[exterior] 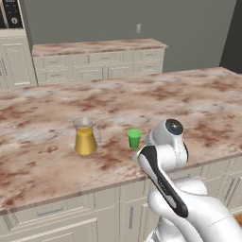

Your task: Place the pitcher and cup on the dining counter for serving.

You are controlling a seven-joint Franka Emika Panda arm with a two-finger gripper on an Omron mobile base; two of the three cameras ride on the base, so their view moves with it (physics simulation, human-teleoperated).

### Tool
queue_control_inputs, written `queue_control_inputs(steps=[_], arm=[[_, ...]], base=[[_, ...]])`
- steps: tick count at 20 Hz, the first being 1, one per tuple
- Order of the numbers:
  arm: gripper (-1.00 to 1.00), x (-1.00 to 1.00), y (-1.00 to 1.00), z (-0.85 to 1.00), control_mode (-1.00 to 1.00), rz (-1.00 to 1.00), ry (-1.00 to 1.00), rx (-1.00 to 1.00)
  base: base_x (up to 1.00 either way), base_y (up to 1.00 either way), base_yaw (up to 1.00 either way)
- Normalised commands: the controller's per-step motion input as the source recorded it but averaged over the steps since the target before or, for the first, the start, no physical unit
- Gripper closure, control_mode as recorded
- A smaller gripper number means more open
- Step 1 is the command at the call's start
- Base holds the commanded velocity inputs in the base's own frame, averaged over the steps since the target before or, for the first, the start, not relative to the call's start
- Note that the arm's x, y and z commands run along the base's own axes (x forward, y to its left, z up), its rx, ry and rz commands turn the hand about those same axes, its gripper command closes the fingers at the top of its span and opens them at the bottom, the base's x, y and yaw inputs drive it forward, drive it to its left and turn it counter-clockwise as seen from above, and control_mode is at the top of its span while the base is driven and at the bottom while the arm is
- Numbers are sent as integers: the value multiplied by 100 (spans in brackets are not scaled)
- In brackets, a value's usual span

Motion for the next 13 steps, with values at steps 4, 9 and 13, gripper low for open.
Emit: queue_control_inputs(steps=[4, 9, 13], arm=[[-100, -100, 0, 17, -100, 0, -22, 0], [-100, -84, 0, 37, -100, 0, -23, 0], [-100, -47, 0, 34, -100, 0, -25, 0]], base=[[0, 0, 0], [0, 0, 0], [0, 0, 0]])
